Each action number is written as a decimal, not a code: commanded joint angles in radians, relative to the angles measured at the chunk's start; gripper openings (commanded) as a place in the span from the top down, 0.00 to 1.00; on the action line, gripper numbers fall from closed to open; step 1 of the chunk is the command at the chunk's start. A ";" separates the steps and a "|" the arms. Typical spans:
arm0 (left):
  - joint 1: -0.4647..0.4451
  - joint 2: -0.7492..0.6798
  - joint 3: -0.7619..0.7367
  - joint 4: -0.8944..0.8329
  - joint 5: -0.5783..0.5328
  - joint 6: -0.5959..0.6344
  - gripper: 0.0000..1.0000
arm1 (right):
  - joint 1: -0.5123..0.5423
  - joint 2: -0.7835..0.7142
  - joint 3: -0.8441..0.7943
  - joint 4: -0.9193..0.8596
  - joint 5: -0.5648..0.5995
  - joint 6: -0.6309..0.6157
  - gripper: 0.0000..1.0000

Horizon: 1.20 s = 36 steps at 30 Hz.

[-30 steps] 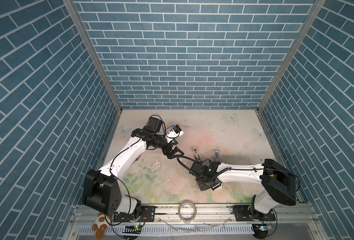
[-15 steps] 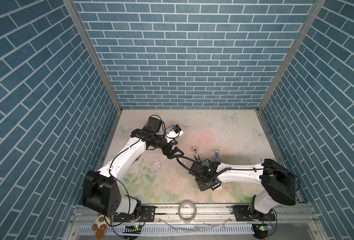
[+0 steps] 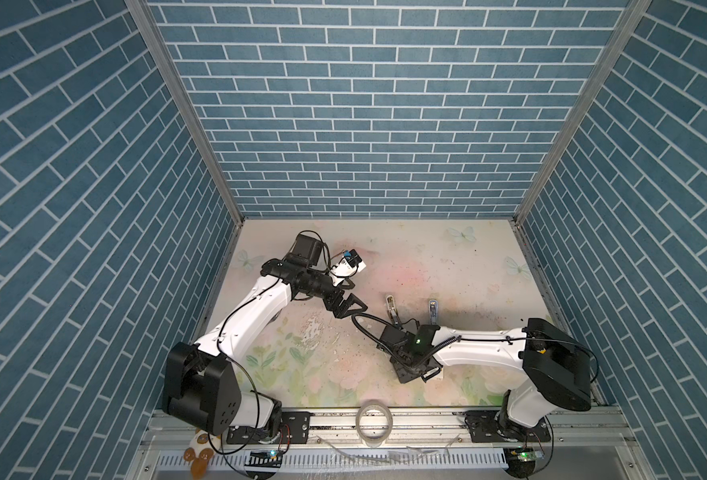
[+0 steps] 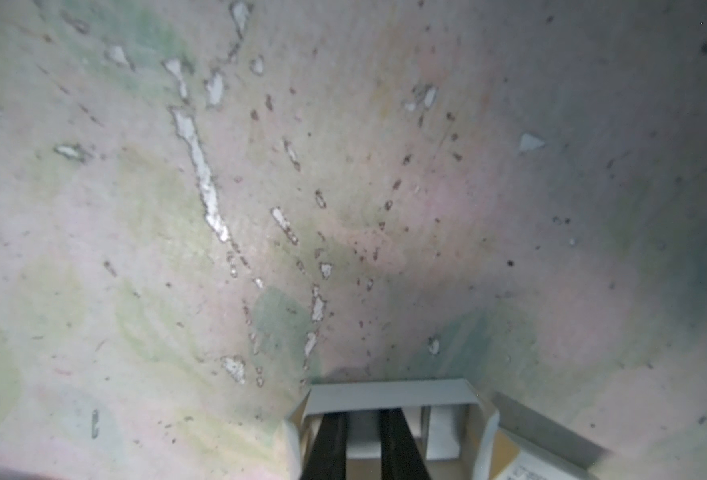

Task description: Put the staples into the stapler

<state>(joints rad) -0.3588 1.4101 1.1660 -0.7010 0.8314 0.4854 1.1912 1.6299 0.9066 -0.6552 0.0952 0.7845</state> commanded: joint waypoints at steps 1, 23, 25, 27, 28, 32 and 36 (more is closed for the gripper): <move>-0.003 -0.022 -0.008 0.001 0.000 -0.003 0.02 | -0.003 -0.016 -0.035 -0.083 0.072 0.003 0.92; 0.051 -0.016 0.000 0.022 0.008 -0.031 0.02 | -0.059 -0.202 -0.019 -0.005 0.096 -0.018 0.92; 0.054 -0.016 0.000 0.022 0.000 -0.029 0.02 | -0.075 -0.209 -0.005 0.007 0.105 -0.033 0.92; 0.056 -0.018 -0.002 0.022 -0.005 -0.030 0.02 | -0.091 -0.210 0.021 0.017 0.120 -0.055 0.92; 0.056 -0.019 -0.001 0.021 -0.006 -0.028 0.02 | -0.099 -0.209 0.031 0.026 0.126 -0.066 0.91; 0.055 -0.026 -0.003 0.020 -0.008 -0.027 0.02 | -0.138 -0.194 0.063 0.096 0.120 -0.132 0.91; 0.061 -0.039 -0.009 0.023 -0.009 -0.027 0.02 | -0.176 -0.165 0.067 0.203 0.122 -0.218 0.91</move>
<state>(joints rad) -0.3061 1.4021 1.1660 -0.6819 0.8265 0.4599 1.0374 1.4422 0.9592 -0.5404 0.1913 0.6598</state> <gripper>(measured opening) 0.978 0.141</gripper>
